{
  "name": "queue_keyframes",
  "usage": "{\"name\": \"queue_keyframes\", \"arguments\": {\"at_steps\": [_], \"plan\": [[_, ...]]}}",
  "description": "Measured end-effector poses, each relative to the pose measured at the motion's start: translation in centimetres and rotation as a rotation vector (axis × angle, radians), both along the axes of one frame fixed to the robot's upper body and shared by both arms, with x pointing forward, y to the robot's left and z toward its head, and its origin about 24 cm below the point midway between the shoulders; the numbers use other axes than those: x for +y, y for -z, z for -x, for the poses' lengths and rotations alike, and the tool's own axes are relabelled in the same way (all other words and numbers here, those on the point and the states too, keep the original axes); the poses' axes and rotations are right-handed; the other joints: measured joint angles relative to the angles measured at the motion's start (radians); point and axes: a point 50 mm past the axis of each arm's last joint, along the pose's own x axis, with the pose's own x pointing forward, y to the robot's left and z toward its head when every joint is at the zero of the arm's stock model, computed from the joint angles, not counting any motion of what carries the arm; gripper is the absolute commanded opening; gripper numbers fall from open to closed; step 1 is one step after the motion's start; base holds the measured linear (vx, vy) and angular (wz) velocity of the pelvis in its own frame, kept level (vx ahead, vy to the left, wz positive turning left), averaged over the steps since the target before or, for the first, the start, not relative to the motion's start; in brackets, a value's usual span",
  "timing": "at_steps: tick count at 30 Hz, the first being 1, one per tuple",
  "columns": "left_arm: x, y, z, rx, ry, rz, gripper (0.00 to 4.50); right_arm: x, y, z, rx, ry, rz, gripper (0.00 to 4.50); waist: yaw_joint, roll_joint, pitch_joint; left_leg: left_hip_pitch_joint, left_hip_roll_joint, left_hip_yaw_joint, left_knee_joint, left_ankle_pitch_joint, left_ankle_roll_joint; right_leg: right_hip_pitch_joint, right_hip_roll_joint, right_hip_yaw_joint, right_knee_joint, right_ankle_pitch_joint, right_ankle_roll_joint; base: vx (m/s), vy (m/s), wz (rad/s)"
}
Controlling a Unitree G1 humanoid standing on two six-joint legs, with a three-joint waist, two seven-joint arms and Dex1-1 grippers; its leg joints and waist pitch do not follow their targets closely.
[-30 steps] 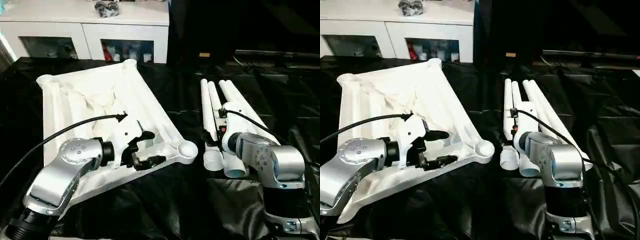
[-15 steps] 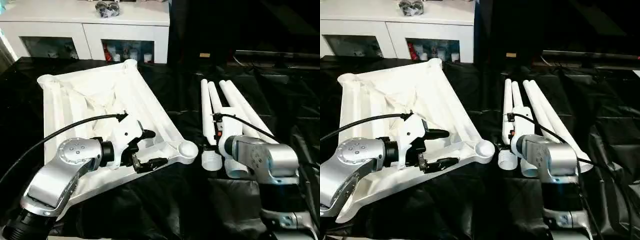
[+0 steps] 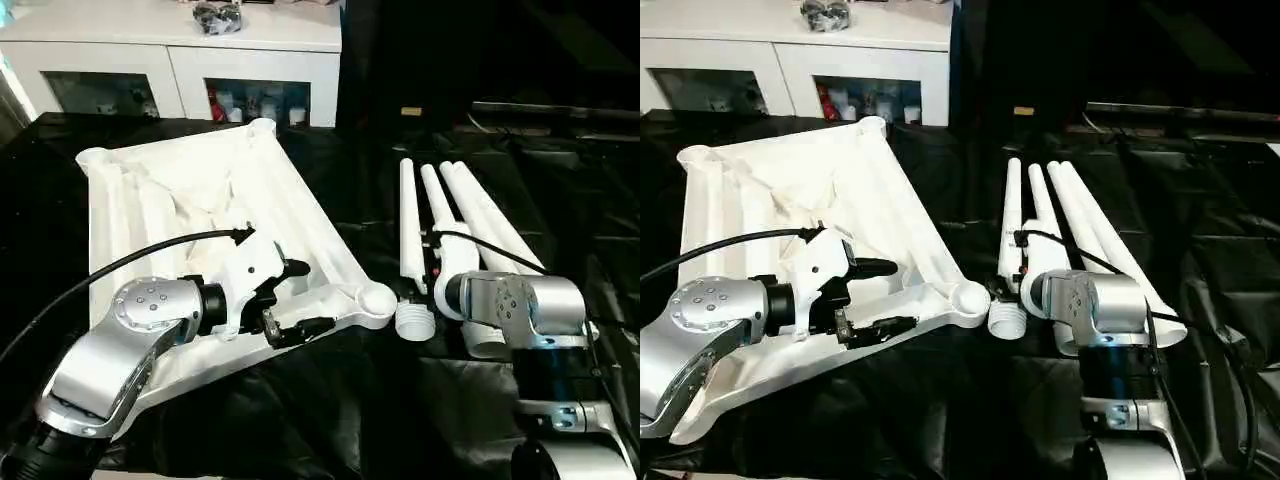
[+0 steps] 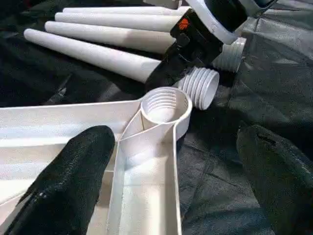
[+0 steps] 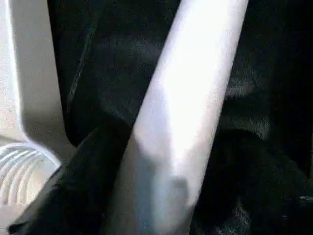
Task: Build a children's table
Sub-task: Pick table leg
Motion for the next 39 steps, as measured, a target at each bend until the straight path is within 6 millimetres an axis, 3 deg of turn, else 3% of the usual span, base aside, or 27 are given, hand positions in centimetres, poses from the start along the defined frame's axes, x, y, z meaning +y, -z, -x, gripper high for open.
{"name": "queue_keyframes", "arguments": {"at_steps": [16, 27, 35, 37, 39], "plan": [[0.1, 0.0, 0.2, 0.007, 0.007, -0.002, 4.50, -0.7, -0.2, -0.4, 0.009, 0.068, -0.039, 2.11, 0.001, -0.002, -0.001, 0.000, 0.000, 0.000, 0.000, 0.000, 0.000, 0.000, 0.000, 0.000, 0.000, 0.001, 0.000, 0.000, 0.000, 0.00], [-0.3, 0.0, -0.6, -0.001, -0.035, 0.028, 4.50, -0.6, -0.6, -0.7, -0.037, 0.123, -0.193, 1.88, 0.001, -0.002, -0.001, 0.000, 0.000, 0.000, 0.000, 0.000, -0.001, 0.000, 0.000, 0.000, 0.000, 0.002, 0.000, 0.000, 0.000, 0.00], [-2.1, -2.7, -3.9, -0.032, -0.193, 0.294, 4.50, -0.6, -3.6, -1.4, -0.245, 0.062, -0.378, 1.88, 0.003, -0.001, -0.001, 0.000, 0.000, 0.000, 0.000, 0.001, -0.001, 0.000, 0.000, 0.000, 0.000, 0.003, -0.001, 0.000, 0.000, 0.00], [-3.3, -3.8, -5.4, 0.049, -0.275, 0.480, 4.50, -1.3, -4.8, -1.1, -0.370, 0.004, -0.441, 1.87, 0.010, -0.002, 0.000, -0.003, 0.000, 0.000, 0.001, 0.002, 0.002, 0.000, 0.000, -0.001, 0.000, 0.003, -0.001, 0.000, 0.000, 0.00], [-3.8, -4.7, -6.3, 0.103, -0.322, 0.579, 4.50, -0.7, -6.5, -0.8, -0.483, -0.090, -0.529, 1.87, 0.007, -0.002, 0.000, -0.002, 0.000, 0.000, 0.001, 0.003, 0.003, 0.000, 0.000, 0.000, 0.000, 0.003, -0.002, 0.000, 0.000, 0.00]]}}
